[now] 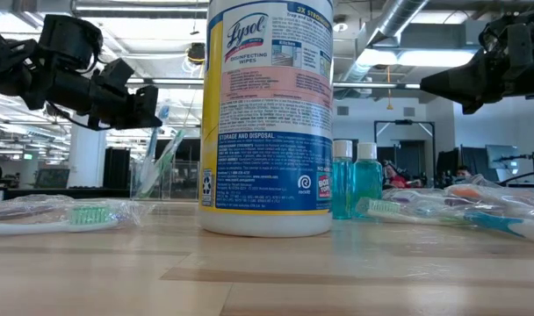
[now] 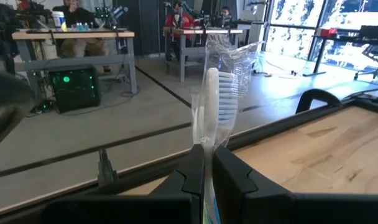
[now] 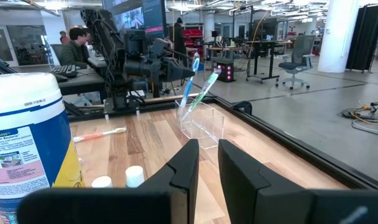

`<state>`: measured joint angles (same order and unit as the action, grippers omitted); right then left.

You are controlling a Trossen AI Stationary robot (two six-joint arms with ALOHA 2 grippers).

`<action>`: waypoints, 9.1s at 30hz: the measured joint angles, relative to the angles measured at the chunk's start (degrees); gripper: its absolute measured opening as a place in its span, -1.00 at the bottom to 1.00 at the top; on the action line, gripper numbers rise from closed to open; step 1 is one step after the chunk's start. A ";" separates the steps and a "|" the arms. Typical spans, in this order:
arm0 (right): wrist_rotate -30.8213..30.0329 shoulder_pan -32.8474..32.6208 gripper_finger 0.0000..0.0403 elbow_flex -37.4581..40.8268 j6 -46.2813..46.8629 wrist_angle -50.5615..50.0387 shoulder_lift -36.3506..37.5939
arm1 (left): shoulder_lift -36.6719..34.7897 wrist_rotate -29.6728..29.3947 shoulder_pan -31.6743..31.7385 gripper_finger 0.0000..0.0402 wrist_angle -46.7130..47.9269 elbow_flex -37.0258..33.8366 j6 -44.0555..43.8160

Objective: Pick & Place toothbrushing station
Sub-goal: Put the left blue toothbrush into the transparent organizer, then put the left orange toothbrush into the transparent organizer

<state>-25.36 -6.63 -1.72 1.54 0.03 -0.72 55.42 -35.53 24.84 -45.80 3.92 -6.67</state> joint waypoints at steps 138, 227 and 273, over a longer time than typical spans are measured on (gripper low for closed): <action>0.00 0.00 -0.73 0.00 0.00 0.00 -0.01 | -4.89 32.80 -52.26 -0.05 48.66 11.66 -68.97; 0.00 0.00 -0.73 -0.02 0.00 0.02 -0.01 | 14.02 23.55 -41.32 -0.95 80.79 22.51 -67.30; 0.00 0.00 -0.73 -0.01 0.00 0.13 0.01 | -14.53 -24.52 -42.48 -0.97 76.09 25.07 -42.53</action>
<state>-25.36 -6.63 -1.72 1.54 0.16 -0.71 40.89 -60.05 -17.64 30.30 28.99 -49.19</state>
